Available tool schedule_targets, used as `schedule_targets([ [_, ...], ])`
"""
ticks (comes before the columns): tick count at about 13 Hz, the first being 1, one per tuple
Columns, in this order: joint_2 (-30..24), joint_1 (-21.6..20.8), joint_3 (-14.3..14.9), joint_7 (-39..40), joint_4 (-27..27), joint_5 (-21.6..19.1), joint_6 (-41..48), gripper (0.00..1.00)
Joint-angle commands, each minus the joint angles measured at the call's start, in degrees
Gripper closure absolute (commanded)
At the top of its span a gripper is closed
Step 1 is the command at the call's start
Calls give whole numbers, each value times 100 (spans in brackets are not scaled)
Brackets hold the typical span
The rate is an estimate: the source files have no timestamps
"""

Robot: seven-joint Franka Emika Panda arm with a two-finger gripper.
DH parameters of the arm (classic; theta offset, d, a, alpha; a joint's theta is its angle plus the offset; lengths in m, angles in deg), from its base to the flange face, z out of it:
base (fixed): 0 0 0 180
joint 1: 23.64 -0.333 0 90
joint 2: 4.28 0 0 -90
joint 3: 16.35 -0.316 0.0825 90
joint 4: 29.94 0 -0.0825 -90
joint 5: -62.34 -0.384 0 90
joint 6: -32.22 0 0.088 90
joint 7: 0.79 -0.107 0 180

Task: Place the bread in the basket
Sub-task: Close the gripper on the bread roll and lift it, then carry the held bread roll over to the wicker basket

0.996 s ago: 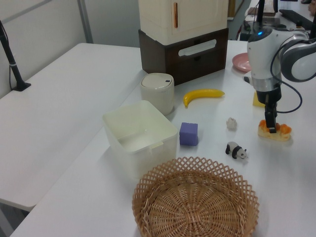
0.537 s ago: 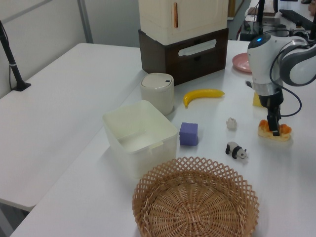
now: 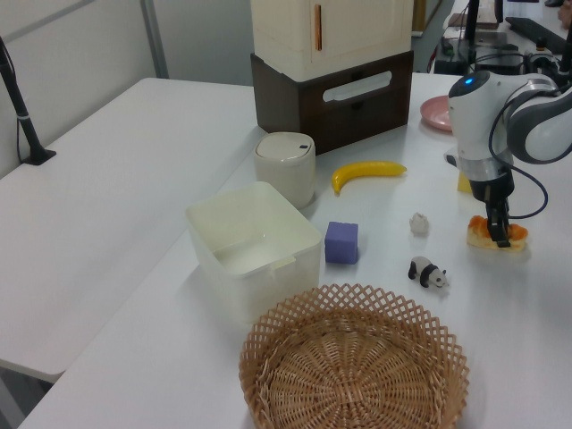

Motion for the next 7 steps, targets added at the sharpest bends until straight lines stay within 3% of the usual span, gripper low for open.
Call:
schedule_targets([
  [1, -375, 128, -73, 57, 28, 44, 252, 80],
  [4, -946, 181, -64, 267, -480, 44, 1130, 77],
  [7, -949, 461, -64, 505, -1594, 70, 1502, 73],
])
